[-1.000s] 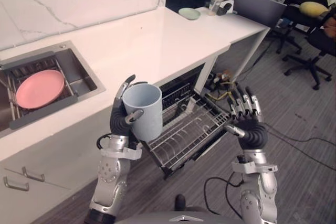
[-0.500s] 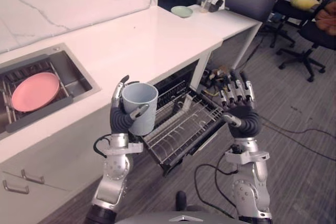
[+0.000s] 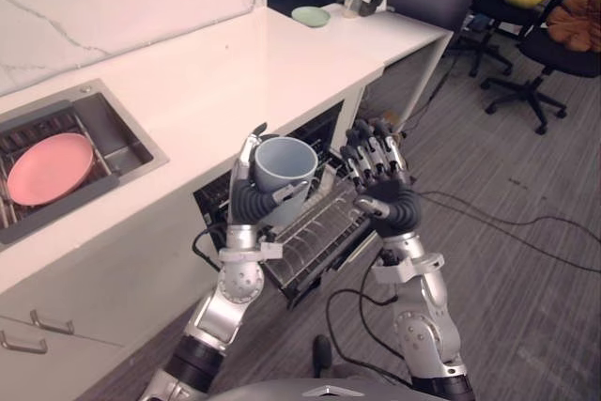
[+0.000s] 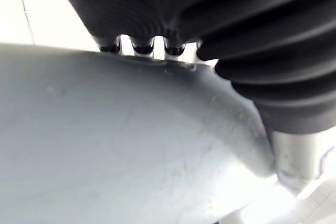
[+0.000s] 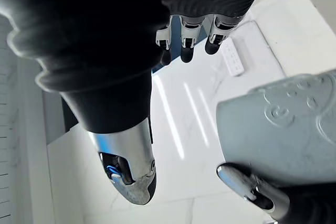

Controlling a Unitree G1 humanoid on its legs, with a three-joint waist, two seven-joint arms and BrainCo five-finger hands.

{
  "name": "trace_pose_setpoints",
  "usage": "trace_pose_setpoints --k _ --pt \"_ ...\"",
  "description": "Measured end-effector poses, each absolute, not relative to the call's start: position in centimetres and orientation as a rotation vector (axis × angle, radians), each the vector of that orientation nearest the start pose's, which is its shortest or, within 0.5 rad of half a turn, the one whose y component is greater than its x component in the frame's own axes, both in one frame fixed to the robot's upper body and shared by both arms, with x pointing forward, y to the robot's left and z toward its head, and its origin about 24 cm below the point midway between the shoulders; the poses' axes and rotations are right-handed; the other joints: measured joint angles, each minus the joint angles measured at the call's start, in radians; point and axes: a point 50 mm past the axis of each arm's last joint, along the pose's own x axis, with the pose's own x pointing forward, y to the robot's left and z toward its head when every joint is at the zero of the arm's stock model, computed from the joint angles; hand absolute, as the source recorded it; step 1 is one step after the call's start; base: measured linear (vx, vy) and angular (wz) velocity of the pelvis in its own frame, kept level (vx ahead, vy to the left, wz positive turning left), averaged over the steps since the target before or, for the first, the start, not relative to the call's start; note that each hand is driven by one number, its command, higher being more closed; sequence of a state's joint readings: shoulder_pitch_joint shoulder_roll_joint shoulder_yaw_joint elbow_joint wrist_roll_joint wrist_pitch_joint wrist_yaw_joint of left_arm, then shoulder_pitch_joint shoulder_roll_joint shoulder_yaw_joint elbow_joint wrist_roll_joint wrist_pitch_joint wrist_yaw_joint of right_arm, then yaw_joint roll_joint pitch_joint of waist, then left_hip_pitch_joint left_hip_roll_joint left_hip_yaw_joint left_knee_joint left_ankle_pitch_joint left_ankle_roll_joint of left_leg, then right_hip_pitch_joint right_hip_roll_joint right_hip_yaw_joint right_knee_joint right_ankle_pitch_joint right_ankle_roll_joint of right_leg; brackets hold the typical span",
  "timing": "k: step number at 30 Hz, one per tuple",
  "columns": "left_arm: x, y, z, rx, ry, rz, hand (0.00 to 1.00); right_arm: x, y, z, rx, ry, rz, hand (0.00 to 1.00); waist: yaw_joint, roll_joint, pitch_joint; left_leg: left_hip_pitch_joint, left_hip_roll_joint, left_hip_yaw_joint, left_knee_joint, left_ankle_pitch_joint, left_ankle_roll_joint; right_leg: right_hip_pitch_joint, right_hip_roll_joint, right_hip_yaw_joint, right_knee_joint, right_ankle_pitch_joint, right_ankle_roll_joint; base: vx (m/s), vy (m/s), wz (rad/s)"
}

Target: Walk over to the sink, pick up the cup, carry it to the dishwasher, place the cup inside the dishwasher, then close the dishwasher door

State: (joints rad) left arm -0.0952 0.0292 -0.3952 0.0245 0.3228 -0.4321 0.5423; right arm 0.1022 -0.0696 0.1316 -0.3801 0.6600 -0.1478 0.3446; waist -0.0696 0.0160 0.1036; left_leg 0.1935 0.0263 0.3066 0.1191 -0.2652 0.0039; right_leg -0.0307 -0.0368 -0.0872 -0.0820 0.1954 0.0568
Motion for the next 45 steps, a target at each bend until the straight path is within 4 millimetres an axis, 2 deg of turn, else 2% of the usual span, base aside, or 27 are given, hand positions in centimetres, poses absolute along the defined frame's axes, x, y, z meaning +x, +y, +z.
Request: trace_pose_setpoints --k 7,13,25,45 --pt "24.0 6.0 9.2 0.157 -0.580 0.034 1.00 21.7 -11.3 12.2 0.541 -0.433 0.523 0.00 -0.003 -0.011 0.006 -0.001 -0.008 0.020 0.003 0.001 0.003 -0.006 -0.009 0.023 0.000 0.012 0.004 -0.05 -0.001 -0.09" --pt "24.5 5.3 9.4 0.167 -0.590 0.011 1.00 21.9 -11.2 12.5 0.526 -0.434 0.535 0.00 -0.009 -0.015 0.008 -0.002 -0.007 0.022 0.004 0.001 0.003 -0.009 -0.009 0.026 0.000 0.013 0.004 -0.01 -0.002 0.00" --pt "24.4 5.1 9.4 0.161 -0.595 0.017 1.00 22.0 -10.5 12.4 0.468 -0.409 0.512 0.00 -0.015 -0.025 0.002 -0.002 -0.010 0.023 0.004 0.002 0.004 -0.010 -0.009 0.027 0.000 0.014 0.005 0.00 0.000 0.00" --pt "24.4 5.2 9.5 0.170 -0.608 0.032 1.00 22.2 -10.6 12.2 0.435 -0.387 0.459 0.00 -0.015 -0.032 -0.014 -0.021 -0.011 0.046 0.017 0.002 0.004 -0.033 -0.009 0.049 0.000 0.029 0.002 -0.01 -0.003 -0.03"
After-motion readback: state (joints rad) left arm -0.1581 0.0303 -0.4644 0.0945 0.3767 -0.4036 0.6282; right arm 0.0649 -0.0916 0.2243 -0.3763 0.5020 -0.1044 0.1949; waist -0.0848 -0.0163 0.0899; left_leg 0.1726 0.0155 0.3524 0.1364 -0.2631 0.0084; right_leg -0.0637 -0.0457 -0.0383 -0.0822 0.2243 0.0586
